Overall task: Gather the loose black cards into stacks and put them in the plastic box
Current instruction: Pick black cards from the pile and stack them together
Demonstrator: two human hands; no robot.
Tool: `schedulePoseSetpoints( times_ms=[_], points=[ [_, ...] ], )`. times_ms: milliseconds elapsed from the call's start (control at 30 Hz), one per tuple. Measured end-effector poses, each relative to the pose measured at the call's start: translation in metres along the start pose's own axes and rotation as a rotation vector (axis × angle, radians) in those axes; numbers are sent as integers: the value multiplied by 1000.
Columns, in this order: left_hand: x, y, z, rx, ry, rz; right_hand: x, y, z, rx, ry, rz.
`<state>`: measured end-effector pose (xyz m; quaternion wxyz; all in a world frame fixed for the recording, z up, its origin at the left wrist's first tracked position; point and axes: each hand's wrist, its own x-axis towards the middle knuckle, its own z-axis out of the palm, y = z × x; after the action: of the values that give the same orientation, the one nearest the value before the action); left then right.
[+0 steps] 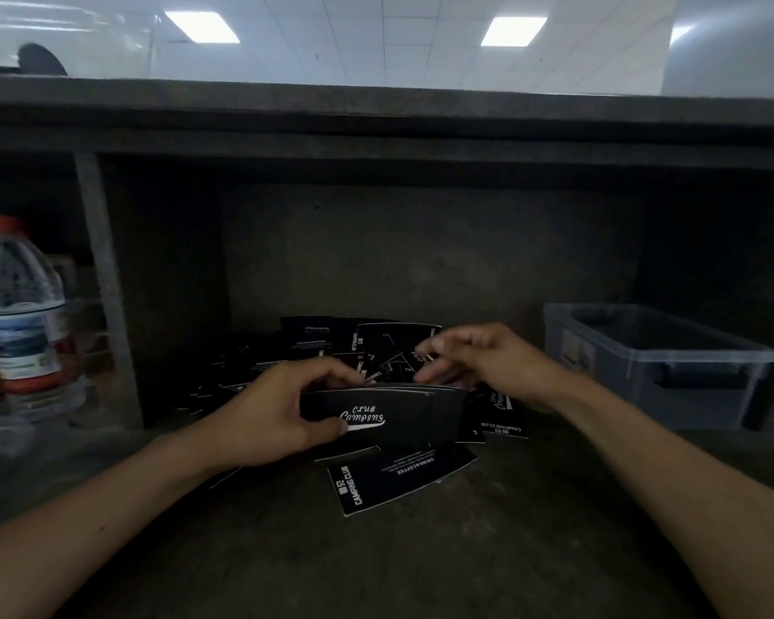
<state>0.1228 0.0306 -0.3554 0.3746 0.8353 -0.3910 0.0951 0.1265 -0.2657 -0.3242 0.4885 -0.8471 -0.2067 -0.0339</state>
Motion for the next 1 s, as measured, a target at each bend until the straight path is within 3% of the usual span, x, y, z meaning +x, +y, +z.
schedulePoseSetpoints(
  times_ms=[100,233,300,433,600,867,1000],
  points=[
    [-1,0,0,-3,-3,-26,6,16,5,-278,124,-35],
    [-2,3,-1,-23,-38,1,6,26,2,-661,-58,35],
    [-2,5,0,-18,-44,28,6,22,-4,-776,-53,67],
    [-2,5,1,-35,-35,51,2,15,-13,-826,3,140],
    [-1,5,1,-82,-51,47,-1,15,-12,-653,-171,210],
    [-2,4,2,-113,-42,19,-9,18,-41,-701,-107,449],
    [-2,5,2,-94,-48,33,-13,16,-45,-703,-94,476]
  ],
)
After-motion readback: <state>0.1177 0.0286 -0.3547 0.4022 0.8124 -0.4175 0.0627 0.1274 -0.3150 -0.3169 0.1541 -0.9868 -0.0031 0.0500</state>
